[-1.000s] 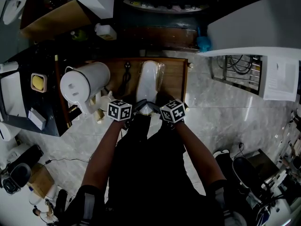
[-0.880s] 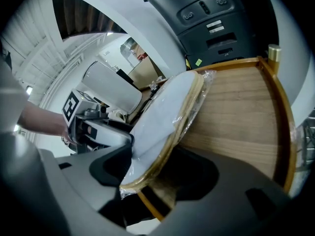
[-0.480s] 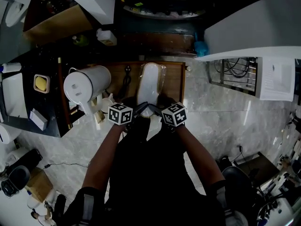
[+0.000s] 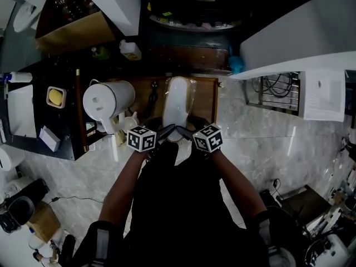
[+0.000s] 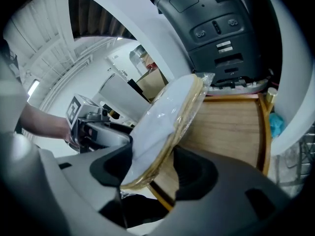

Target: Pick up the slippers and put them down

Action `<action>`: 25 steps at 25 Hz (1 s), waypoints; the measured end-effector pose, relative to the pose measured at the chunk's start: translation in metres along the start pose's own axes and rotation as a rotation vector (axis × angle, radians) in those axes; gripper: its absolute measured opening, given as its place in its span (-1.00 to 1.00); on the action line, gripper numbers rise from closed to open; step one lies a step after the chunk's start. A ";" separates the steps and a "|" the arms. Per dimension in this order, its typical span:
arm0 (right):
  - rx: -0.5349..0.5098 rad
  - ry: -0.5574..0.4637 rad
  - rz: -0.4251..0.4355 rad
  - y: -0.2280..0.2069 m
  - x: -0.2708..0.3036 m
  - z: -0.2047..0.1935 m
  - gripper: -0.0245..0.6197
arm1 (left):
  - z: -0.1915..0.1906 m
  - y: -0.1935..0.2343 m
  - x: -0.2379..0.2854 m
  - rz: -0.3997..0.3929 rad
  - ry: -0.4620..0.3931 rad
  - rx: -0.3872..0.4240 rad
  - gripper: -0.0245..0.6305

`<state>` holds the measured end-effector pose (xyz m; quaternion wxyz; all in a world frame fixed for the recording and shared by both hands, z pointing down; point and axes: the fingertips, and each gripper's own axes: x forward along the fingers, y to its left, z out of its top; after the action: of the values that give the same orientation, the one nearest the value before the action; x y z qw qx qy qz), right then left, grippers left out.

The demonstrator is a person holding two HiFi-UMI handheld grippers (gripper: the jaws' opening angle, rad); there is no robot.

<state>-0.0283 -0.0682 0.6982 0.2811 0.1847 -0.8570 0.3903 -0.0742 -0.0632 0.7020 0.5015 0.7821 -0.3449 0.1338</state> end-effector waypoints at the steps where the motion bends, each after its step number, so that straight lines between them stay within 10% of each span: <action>1: -0.004 -0.005 0.000 0.002 -0.003 0.002 -0.09 | 0.003 -0.003 -0.002 -0.002 -0.010 0.002 -0.10; 25: -0.118 -0.116 0.025 0.070 -0.080 0.054 -0.14 | 0.040 -0.088 -0.068 -0.019 -0.135 0.134 -0.10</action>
<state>-0.0223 -0.0577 0.5796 0.2365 0.1795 -0.8957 0.3310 -0.0695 -0.0481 0.5853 0.4248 0.8244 -0.3608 0.0989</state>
